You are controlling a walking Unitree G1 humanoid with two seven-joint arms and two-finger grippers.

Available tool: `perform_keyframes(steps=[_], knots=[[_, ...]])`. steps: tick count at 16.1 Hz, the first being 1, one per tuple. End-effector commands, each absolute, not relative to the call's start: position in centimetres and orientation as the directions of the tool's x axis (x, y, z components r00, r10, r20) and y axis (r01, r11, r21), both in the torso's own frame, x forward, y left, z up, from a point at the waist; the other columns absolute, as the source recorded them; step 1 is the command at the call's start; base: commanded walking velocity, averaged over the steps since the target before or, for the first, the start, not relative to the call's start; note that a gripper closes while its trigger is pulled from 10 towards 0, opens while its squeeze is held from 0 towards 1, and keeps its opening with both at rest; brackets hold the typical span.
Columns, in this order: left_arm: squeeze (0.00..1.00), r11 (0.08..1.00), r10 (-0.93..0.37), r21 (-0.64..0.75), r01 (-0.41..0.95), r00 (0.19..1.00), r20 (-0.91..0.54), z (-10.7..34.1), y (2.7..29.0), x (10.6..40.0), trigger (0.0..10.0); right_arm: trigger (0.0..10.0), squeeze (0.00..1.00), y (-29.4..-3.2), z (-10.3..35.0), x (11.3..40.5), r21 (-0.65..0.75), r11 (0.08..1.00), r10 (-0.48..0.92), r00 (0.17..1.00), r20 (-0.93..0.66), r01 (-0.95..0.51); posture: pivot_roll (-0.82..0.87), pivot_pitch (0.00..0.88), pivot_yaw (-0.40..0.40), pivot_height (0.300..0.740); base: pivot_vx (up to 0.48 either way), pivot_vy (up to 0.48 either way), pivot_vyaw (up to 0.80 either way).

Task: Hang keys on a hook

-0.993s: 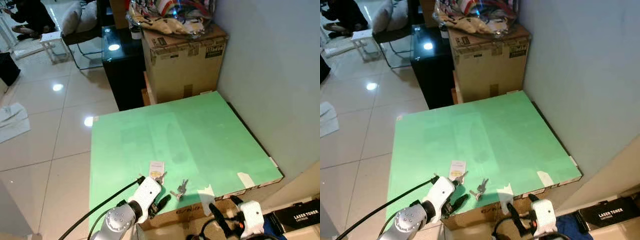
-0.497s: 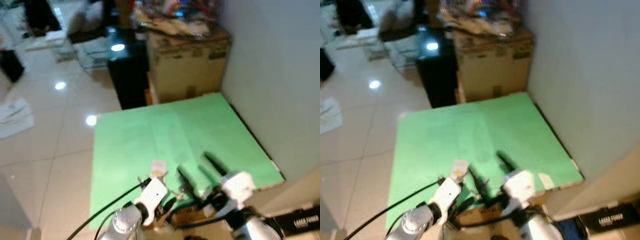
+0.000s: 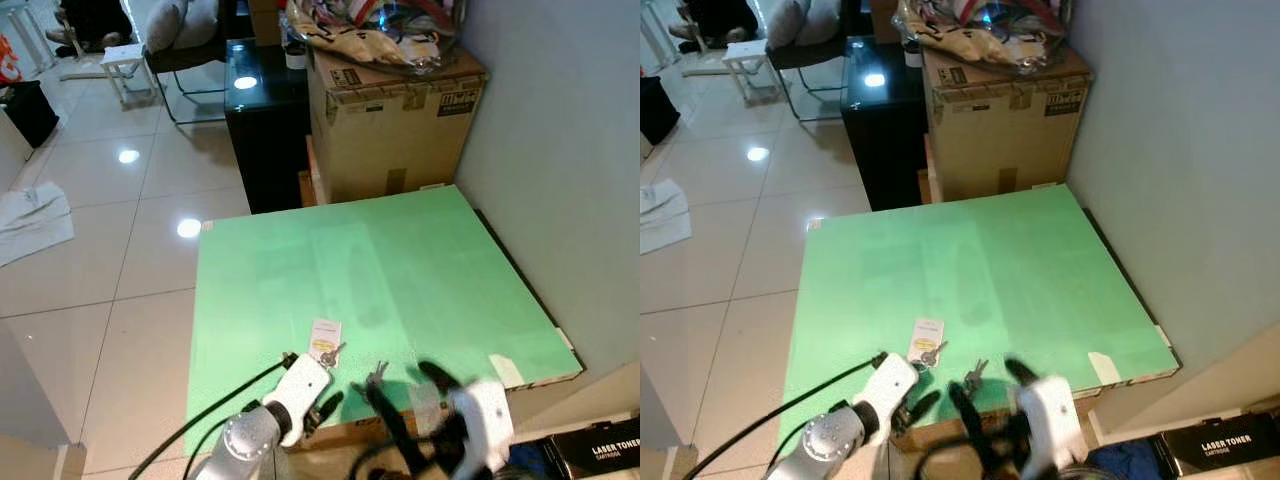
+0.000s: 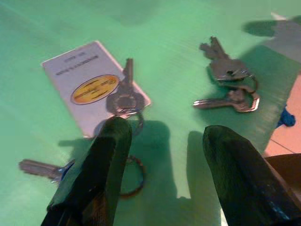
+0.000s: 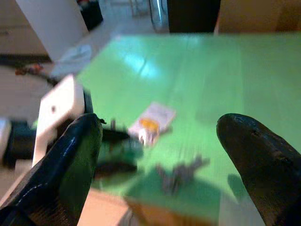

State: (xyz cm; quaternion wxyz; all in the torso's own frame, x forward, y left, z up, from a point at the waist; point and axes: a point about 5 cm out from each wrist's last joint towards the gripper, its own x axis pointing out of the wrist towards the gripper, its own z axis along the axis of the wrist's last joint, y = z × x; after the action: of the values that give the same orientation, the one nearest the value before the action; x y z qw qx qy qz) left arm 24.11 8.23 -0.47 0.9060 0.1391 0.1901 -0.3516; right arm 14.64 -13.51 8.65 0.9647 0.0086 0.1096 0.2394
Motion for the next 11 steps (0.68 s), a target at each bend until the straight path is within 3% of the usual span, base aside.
perform_keyframes(steps=[1, 5, 11], knots=[[0.0, 0.72, -0.573, 0.115, 0.685, 0.68, -0.457, -0.8, 8.3, 24.0, 7.2, 10.0, 1.0, -13.5, 8.9, 14.5, 0.062, 0.886, 0.462, 0.861, -0.214, -0.46, -0.28, 0.118, 0.073, 0.736, 0.0, 0.0, 0.0], [0.0, 0.731, -0.568, 0.127, 0.67, 0.701, -0.431, -0.4, 8.2, 24.5, 7.2, 10.0, 1.0, -14.4, 8.0, 13.4, 0.067, 0.898, 0.433, 0.848, -0.305, -0.435, -0.29, 0.116, 0.076, 0.736, 0.0, 0.0, 0.0], [0.0, 0.732, -0.57, 0.122, 0.671, 0.7, -0.43, -0.5, 8.2, 24.3, 6.2, 10.0, 1.0, -17.4, 5.3, 11.4, 0.038, 0.913, 0.384, 0.824, -0.417, -0.406, -0.29, 0.124, 0.079, 0.736, 0.0, 0.0, 0.0]])
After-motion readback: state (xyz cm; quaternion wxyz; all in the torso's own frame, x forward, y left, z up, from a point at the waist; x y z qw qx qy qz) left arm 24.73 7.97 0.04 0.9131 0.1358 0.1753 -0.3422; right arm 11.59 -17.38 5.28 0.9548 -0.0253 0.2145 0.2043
